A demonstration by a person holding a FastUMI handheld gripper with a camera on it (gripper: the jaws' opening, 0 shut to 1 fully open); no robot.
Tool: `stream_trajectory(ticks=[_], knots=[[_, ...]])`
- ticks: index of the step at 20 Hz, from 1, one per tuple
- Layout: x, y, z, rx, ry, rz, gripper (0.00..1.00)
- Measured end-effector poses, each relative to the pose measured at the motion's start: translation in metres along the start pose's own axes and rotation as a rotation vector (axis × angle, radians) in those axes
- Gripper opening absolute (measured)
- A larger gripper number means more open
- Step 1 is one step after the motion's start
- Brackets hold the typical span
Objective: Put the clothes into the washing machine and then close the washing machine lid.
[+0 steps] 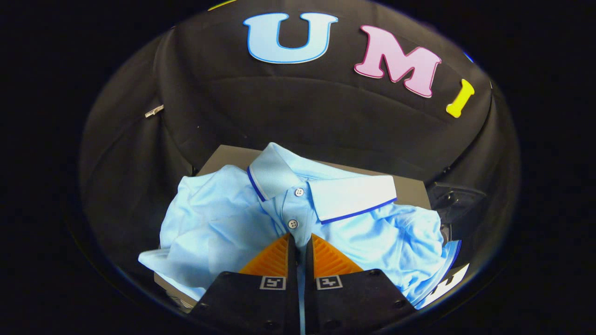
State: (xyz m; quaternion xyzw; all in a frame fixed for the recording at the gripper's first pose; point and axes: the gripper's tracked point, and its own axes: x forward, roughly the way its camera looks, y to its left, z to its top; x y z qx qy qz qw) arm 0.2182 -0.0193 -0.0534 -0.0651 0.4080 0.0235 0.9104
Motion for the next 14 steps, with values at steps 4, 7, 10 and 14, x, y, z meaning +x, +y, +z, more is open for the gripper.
stream_trajectory(ticks=[4, 7, 10, 14], knots=[[-0.008, -0.003, 0.002, 0.013, -0.034, 0.023, 0.09], [-0.014, -0.002, 0.005, 0.009, -0.055, 0.034, 0.09], [-0.024, -0.001, 0.013, 0.029, -0.082, 0.052, 0.09], [-0.046, -0.006, 0.028, 0.038, -0.128, 0.076, 0.09]])
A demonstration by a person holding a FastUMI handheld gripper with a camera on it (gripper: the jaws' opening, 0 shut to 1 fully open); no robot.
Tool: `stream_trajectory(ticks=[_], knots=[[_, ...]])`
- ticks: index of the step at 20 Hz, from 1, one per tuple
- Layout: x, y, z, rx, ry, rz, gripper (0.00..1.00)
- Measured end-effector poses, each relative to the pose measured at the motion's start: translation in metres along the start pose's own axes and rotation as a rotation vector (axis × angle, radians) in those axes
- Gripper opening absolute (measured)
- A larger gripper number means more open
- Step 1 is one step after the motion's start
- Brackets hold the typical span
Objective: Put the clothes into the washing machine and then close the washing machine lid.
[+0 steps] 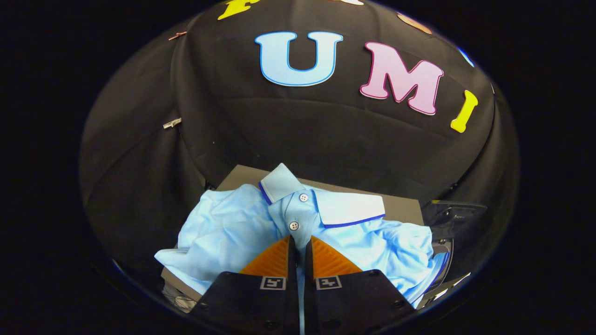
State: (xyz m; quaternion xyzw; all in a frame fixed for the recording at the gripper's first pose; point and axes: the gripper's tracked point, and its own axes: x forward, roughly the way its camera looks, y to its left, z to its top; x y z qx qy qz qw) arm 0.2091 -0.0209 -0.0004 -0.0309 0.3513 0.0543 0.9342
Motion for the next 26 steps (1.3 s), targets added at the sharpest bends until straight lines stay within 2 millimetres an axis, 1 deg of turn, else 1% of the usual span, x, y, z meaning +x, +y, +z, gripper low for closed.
stream_trajectory(ticks=[2, 4, 6, 9, 14, 16, 18, 22, 26], knots=[[-0.009, -0.003, 0.01, 0.011, -0.026, 0.009, 0.09], [-0.021, -0.01, 0.026, 0.001, -0.063, -0.002, 0.04], [-0.031, -0.012, 0.036, -0.003, -0.088, 0.003, 0.04], [-0.046, -0.017, 0.048, 0.019, -0.106, 0.02, 0.04], [-0.061, -0.031, 0.063, 0.035, -0.13, 0.021, 0.04], [-0.069, -0.042, 0.067, 0.051, -0.139, 0.019, 0.04], [-0.077, -0.057, 0.074, 0.061, -0.157, 0.009, 0.04], [-0.096, -0.093, 0.081, 0.091, -0.177, 0.002, 0.04], [-0.115, -0.135, 0.085, 0.105, -0.198, -0.019, 0.04]])
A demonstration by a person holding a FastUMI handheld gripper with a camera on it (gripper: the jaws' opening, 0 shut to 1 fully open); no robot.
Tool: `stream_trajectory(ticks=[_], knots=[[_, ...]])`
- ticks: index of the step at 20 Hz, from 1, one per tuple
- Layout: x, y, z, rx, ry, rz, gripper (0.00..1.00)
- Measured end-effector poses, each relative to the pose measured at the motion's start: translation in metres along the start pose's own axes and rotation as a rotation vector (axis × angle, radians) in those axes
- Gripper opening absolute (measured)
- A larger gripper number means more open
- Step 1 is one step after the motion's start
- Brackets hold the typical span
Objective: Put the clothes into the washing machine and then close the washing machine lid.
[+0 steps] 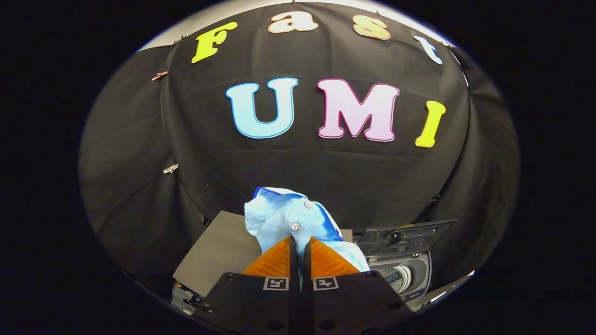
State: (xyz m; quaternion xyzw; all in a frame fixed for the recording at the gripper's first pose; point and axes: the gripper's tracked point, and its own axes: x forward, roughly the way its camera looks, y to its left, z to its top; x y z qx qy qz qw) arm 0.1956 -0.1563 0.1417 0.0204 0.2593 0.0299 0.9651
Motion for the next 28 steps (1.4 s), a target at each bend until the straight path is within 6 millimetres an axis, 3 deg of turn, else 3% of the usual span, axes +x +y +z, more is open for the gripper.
stream_trajectory(ticks=[12, 18, 23, 28], knots=[[-0.031, -0.144, 0.004, 0.034, -0.015, -0.048, 0.04], [-0.035, -0.221, 0.001, 0.03, -0.013, -0.056, 0.04], [-0.028, -0.27, -0.014, 0.026, 0.012, -0.052, 0.04], [-0.011, -0.295, -0.044, 0.025, 0.05, -0.031, 0.04]])
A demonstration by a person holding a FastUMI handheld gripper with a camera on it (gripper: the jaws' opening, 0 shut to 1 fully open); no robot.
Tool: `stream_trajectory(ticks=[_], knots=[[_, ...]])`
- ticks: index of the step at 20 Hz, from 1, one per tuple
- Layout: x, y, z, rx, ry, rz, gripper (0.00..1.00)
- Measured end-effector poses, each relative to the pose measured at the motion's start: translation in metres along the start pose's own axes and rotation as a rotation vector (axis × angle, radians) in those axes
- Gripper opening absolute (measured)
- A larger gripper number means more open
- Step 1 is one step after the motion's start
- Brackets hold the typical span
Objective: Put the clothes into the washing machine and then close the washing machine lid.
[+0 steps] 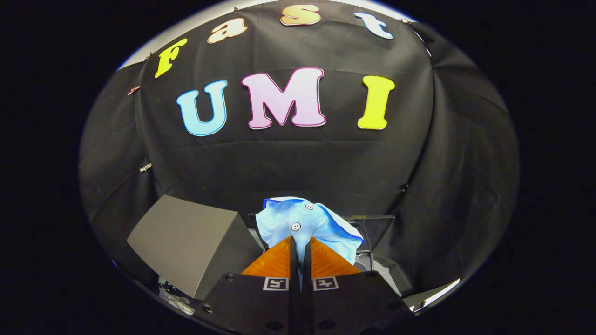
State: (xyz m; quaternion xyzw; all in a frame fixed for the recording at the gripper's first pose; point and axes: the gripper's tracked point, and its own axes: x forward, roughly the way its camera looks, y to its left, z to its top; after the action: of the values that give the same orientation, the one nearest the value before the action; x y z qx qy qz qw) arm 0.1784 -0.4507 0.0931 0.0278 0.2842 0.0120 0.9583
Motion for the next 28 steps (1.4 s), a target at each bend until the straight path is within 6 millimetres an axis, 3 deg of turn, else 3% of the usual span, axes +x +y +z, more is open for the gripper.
stream_trajectory(ticks=[3, 13, 21, 28], knots=[[0.017, -0.008, -0.028, -0.004, 0.038, 0.005, 0.04], [0.09, -0.032, -0.17, -0.069, 0.211, -0.006, 0.04], [0.16, -0.045, -0.254, -0.058, 0.304, 0.009, 0.04], [0.176, -0.039, -0.311, -0.087, 0.4, 0.042, 0.04]])
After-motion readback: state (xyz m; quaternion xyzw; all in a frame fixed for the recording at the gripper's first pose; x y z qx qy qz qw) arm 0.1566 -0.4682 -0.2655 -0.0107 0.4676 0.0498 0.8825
